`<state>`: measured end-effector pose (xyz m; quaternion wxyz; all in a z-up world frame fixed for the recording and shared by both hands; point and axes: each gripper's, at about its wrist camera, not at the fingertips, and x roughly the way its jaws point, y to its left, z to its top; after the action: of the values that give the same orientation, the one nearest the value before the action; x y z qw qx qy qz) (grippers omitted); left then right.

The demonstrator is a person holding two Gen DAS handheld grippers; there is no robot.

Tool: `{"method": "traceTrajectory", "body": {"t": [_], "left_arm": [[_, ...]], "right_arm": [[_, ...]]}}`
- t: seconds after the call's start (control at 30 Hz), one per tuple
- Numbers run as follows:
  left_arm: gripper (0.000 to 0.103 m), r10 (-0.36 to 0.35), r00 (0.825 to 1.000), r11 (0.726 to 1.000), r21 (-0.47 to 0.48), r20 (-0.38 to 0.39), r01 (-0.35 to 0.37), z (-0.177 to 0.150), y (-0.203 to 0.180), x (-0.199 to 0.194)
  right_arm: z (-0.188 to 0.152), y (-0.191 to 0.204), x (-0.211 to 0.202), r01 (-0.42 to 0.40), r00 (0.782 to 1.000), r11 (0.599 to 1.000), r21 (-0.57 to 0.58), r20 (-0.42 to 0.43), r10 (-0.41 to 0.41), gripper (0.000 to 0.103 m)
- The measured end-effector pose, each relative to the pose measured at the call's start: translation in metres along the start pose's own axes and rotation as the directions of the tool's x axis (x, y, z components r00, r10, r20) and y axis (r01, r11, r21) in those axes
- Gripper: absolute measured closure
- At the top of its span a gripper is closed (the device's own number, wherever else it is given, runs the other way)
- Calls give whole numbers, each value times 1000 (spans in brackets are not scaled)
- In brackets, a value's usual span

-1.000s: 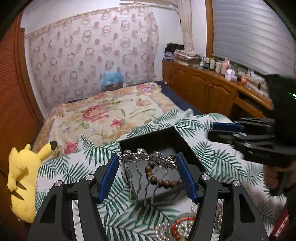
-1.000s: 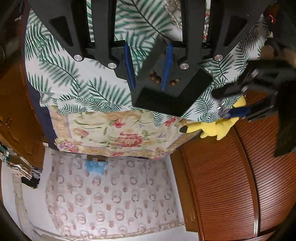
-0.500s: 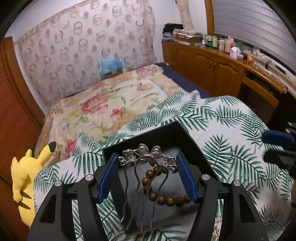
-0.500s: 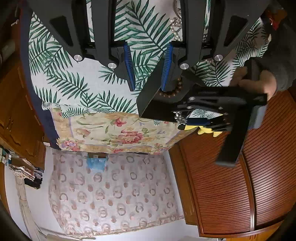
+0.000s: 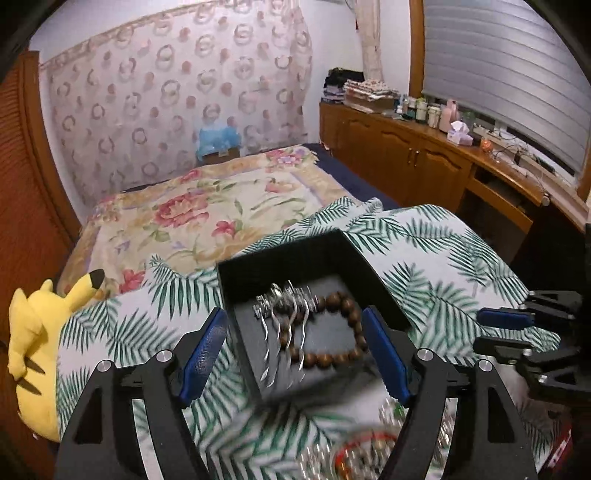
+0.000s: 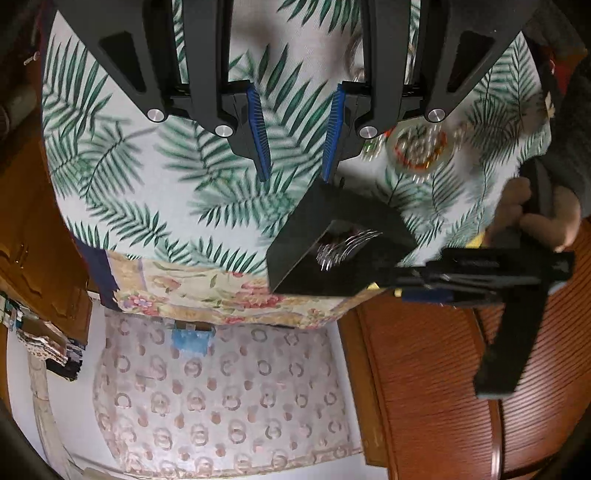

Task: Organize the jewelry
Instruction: 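Withdraw both tools from the box and lower the right tool to the silver cuff bangle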

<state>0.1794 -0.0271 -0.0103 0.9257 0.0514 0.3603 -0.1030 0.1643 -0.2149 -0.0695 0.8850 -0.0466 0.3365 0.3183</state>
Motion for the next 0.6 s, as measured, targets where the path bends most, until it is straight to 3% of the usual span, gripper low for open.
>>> {"method": "traceTrajectory", "body": {"t": [0.33,0.6], "left_arm": [[31,-51,999,998,-48,-7,51,-63,-6,-34],[30,-70,997,994,-87,-36,67,-102,-3,-44]], "right_arm": [[-40,25,-5,-16,995,999,-42,-96,12,72],[-50,30,-7,-38,991,999,-37,-133,33,78]]}}
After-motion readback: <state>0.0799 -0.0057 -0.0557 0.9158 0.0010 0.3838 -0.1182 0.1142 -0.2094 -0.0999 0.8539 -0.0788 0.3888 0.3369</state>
